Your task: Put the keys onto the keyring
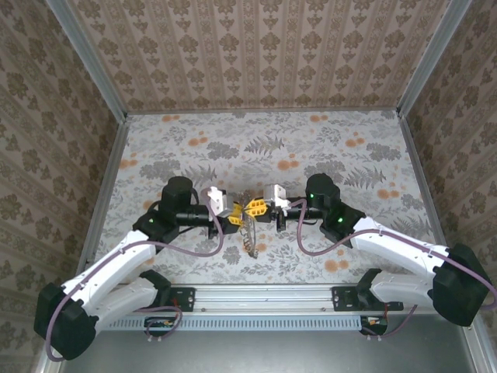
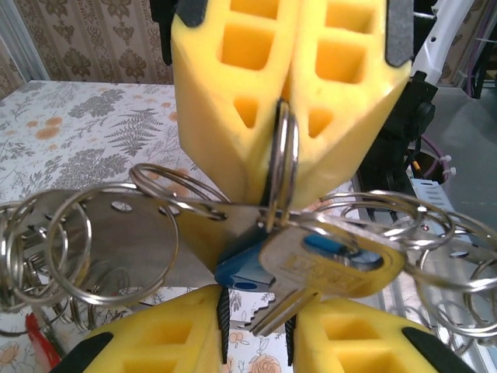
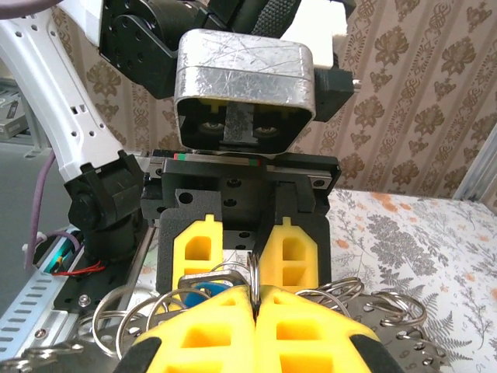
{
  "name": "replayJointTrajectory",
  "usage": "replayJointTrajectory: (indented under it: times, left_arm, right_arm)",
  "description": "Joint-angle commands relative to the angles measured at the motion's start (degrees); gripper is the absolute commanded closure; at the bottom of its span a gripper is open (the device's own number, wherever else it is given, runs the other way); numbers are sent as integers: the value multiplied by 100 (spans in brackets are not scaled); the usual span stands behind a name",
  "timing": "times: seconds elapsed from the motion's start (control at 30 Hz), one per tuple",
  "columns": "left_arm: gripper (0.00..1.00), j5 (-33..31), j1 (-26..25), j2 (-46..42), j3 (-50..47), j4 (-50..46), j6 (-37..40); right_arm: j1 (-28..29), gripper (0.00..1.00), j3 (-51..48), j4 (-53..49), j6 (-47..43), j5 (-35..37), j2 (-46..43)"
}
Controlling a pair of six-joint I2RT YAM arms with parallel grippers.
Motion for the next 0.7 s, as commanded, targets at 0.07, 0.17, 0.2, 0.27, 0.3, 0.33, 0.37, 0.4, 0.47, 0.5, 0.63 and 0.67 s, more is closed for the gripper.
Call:
replayJointTrajectory:
  times: [0.07, 0.17, 0.2, 0.27, 0.3, 0.33, 0.37, 0.4, 0.47, 0.5, 0.63, 0.67]
  left_arm:
    - [76, 20, 15, -238, -156, -31, 155]
    - [64, -63, 15, -294, -251, 1, 150]
    - [59, -91, 15, -315, -287, 35, 136]
    - [52, -78, 15, -352, -341, 162, 123]
    - [52, -22, 15, -365, -332, 210, 132]
    - [52, 38, 6, -369, -310, 259, 145]
    - [52, 66, 5, -365, -276, 307, 162]
    - [51, 89, -10, -361, -243, 334, 181]
    - [52, 195, -45, -363, -203, 356, 281]
    - [52, 220, -72, -360, -187, 369, 322]
    - [55, 139, -155, -343, -194, 541, 327]
    - [57, 112, -176, -342, -202, 594, 310]
  right_arm:
    - [-16, 100, 226, 293, 45, -229, 16]
    - [-13, 100, 226, 291, 42, -257, 7]
    - [-17, 100, 227, 287, 38, -279, -1]
    - [-20, 100, 242, 250, 10, -368, -1]
    - [-27, 100, 251, 207, -21, -410, -1]
    - [-25, 100, 268, 130, -74, -452, -1]
    - [-22, 100, 295, 38, -117, -495, 7]
    - [-35, 100, 311, 4, -153, -529, 12]
    - [-31, 100, 321, 0, -190, -594, 24]
    - [-34, 100, 330, -4, -189, -599, 33]
    - [-34, 100, 357, 1, -183, -617, 51]
    - [-31, 100, 358, -4, -174, -632, 51]
